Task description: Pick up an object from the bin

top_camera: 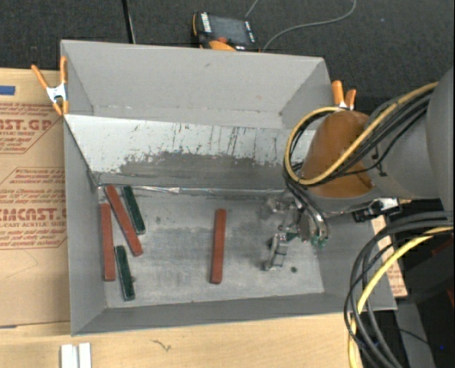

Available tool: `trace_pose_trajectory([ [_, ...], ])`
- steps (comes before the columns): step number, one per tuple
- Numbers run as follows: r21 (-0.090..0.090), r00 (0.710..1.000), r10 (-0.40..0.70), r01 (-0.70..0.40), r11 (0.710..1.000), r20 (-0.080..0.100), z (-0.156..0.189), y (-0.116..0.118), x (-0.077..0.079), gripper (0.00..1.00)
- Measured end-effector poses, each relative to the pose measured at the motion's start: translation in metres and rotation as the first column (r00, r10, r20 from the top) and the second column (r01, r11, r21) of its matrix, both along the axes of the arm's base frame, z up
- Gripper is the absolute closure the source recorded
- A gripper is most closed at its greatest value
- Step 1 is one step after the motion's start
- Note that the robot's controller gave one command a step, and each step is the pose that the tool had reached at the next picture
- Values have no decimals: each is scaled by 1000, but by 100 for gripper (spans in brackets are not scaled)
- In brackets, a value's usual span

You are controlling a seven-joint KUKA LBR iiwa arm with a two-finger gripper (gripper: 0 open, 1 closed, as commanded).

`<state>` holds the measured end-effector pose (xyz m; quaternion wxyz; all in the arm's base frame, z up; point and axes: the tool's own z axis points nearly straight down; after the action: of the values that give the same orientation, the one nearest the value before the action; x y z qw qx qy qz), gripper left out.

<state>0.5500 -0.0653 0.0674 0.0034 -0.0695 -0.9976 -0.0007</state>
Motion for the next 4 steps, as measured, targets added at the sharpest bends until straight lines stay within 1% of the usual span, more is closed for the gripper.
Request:
trace_pose_trajectory([
  [1,-3,999,36,-36,999,3,2,-48,-41,0],
  [2,-1,999,40,-40,999,7,2,-44,-39,100],
  [3,-2,999,40,-40,999,7,2,-44,-39,0],
  [4,1,999,43,-43,999,5,2,-1,-45,0],
])
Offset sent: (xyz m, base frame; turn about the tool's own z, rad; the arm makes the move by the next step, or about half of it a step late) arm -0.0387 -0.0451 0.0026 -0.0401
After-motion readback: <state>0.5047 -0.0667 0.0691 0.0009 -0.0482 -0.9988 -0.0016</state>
